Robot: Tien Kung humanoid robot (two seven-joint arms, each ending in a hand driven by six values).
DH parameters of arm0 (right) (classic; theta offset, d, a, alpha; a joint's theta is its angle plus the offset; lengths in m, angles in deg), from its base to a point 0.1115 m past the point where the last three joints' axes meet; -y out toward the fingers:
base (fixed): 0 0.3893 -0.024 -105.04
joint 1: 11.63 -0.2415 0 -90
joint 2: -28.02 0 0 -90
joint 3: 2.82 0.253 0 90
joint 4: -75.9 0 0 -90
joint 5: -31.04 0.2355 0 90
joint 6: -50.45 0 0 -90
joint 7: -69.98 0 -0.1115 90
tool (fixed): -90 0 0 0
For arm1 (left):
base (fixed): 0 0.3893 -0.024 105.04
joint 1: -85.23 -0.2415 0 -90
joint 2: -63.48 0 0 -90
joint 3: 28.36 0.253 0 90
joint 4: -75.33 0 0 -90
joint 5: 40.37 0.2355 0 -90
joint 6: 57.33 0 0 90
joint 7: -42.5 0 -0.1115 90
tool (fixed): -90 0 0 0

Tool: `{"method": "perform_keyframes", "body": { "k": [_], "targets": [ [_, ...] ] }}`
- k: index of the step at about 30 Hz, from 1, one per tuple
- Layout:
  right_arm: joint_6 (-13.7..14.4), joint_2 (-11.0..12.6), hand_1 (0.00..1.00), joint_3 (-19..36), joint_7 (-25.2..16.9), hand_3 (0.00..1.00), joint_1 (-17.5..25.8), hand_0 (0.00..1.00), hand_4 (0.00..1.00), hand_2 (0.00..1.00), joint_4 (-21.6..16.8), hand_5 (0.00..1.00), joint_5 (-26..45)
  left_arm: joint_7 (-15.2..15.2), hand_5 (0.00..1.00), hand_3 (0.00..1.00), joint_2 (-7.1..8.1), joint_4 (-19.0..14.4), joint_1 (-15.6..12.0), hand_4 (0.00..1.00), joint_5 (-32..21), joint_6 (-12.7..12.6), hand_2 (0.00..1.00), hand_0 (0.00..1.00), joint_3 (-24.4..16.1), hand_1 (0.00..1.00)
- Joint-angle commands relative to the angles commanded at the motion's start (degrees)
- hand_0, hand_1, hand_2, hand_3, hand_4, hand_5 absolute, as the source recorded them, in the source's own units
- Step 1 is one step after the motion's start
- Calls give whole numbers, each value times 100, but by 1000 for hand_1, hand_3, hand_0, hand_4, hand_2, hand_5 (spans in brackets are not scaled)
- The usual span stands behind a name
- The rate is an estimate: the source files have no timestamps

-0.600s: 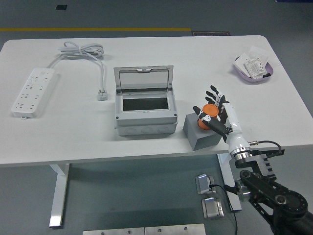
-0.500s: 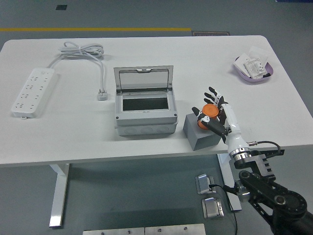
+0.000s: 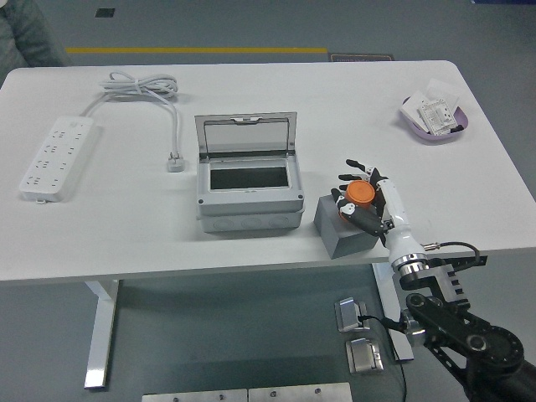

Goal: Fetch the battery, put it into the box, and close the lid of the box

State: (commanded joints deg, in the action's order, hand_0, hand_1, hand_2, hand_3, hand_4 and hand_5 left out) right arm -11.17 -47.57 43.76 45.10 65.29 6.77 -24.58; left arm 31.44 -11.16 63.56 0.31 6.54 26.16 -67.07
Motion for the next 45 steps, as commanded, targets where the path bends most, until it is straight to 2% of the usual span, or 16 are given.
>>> {"method": "perform_keyframes", "body": {
  "k": [5,6,11,12,17,18,29,30,31,35,36,38,41,42,45],
  "targets": [
    [1,-8,507,-14,87,731,16,419,305,594,-4,2,16,4,25,564,16,1,3,479,24,4,588,641,-9,694],
    [2,-9,494,-12,100,706,19,408,205,554,-3,2,24,7,25,563,17,2,5,478,24,3,587,641,-7,693],
    [43,-21,494,3,132,706,14,408,205,554,26,2,63,15,25,563,22,4,2,478,30,6,587,641,4,693],
    [48,-23,473,4,134,635,13,414,126,503,31,2,66,13,25,564,22,4,1,478,35,6,588,641,0,693],
    [157,-24,473,-18,83,635,-35,414,126,503,84,2,126,10,25,564,21,5,-4,478,62,5,588,641,-21,693],
    [179,-24,450,-23,73,592,-55,423,2,488,93,2,131,9,23,566,21,5,-4,475,69,5,589,641,-25,693],
    [409,101,440,-93,192,560,-559,411,2,494,59,2,33,-15,23,567,31,2,-6,476,163,2,590,641,-95,694],
    [423,126,378,-118,233,557,-647,329,2,506,56,2,9,-22,21,570,36,1,-9,477,179,3,591,641,-107,694],
    [430,139,378,-138,258,557,-698,329,2,506,55,2,-7,-26,21,570,39,0,-11,477,186,3,591,641,-113,694],
    [451,171,378,-397,530,557,-1102,329,2,506,65,2,-230,-46,21,570,59,-3,-20,477,224,4,591,641,-151,694],
    [459,158,334,-495,633,554,-1214,297,2,506,71,2,-337,-51,23,570,66,-3,-21,478,235,5,591,641,-159,694],
    [456,107,334,-713,882,554,-1470,297,2,506,90,2,-599,-60,23,570,83,-4,-20,478,263,8,591,641,-183,694],
    [373,-57,334,-1066,1362,554,-1902,297,2,506,141,2,-1135,-69,23,570,111,-3,-6,478,296,13,591,641,-209,694],
    [325,-123,274,-1180,1536,549,-2047,253,2,503,173,2,-1335,-73,28,569,120,-3,-1,481,305,15,591,641,-217,694],
    [83,-364,274,-1528,2054,549,-2467,253,2,503,348,2,-1921,-87,28,569,141,-5,7,481,335,21,591,641,-243,694]
  ]
}}
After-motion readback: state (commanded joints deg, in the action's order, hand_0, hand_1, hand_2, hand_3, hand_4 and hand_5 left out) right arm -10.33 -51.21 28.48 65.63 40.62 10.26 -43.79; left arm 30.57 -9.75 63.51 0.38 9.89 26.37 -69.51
